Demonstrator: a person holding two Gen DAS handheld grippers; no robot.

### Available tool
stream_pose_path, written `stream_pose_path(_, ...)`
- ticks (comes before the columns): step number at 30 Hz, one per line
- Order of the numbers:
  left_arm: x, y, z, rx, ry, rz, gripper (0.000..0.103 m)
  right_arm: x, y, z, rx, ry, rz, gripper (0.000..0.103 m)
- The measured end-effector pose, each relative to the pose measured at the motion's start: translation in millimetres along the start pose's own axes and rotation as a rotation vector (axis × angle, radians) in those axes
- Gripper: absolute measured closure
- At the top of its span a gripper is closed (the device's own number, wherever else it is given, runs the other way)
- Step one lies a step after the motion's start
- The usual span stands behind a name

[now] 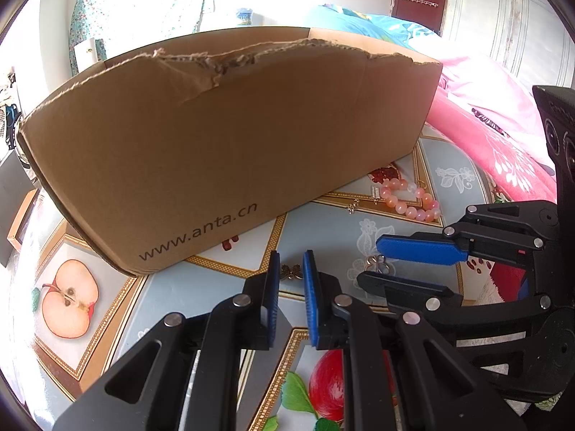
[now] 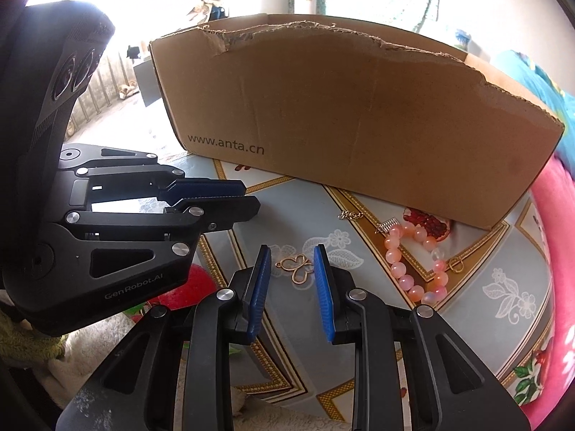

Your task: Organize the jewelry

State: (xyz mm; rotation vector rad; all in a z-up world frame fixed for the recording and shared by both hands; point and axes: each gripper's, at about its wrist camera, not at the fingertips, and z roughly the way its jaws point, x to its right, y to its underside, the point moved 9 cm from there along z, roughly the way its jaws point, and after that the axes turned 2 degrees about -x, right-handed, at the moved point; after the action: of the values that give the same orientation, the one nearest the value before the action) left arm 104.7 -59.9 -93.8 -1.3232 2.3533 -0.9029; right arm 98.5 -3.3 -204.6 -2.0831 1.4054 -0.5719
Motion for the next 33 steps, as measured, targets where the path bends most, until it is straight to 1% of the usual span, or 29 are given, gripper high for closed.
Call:
stream_pose_path(2, -0.2, 0.0, 0.0, 0.0, 0.0, 0.0, 0.09, -0.2, -0.9, 2.0, -0.007, -0.015, -0.005, 0.079)
stream_pose_path(5, 0.0, -0.2, 0.0, 0.0, 0.0, 0.0, 0.09, -1.4, -1.3, 0.3, -0.011, -0.022, -0.011, 0.085)
stream_pose_path(13, 0.3, 0.4, 0.0, 0.0, -0.002, 0.005, 0.09, 6.8, -2.7, 2.4, -0.012, -0.041, 0.017, 0.086)
stream_pose_path(14, 0.2, 0.3, 0.1, 0.0, -0.003, 0.005, 0.09, 8.0, -2.8, 4.3, -0.013, -0.043, 0.022, 0.089)
stream_pose_path(21, 0.0, 0.4, 0.1, -0.001, -0.003, 0.005, 0.09, 21.6, -4.2, 3.5, -0.026, -0.061, 0.058, 0.09)
stream_pose_path(22, 0.0, 0.4, 0.1, 0.0, -0.002, 0.005, 0.09, 22.3, -5.2, 3.3, -0.027, -0.07, 0.067, 0.089)
stream_pose_path(24, 0.0, 0.4, 0.0, -0.001, -0.003, 0.006, 0.09, 22.7, -9.0, 5.4, -0.035, -0.085, 0.078, 0.08)
stream_pose_path(26, 0.3, 0.4, 0.5, -0.001, -0.003, 0.005, 0.09, 22.9, -11.0, 5.0, -0.036, -0.078, 0.076, 0.075)
stream_pose_path(29, 0.4, 0.4, 0.4, -0.001, -0.003, 0.006, 0.09, 19.0, -11.3, 8.9, -0.048, -0.066, 0.053, 0.074)
stream_pose_path(33, 0.6, 0.3, 0.5, -0.002, -0.002, 0.005, 0.09, 7.6, -11.0, 15.9, -0.072, -0.011, -0.001, 0.074)
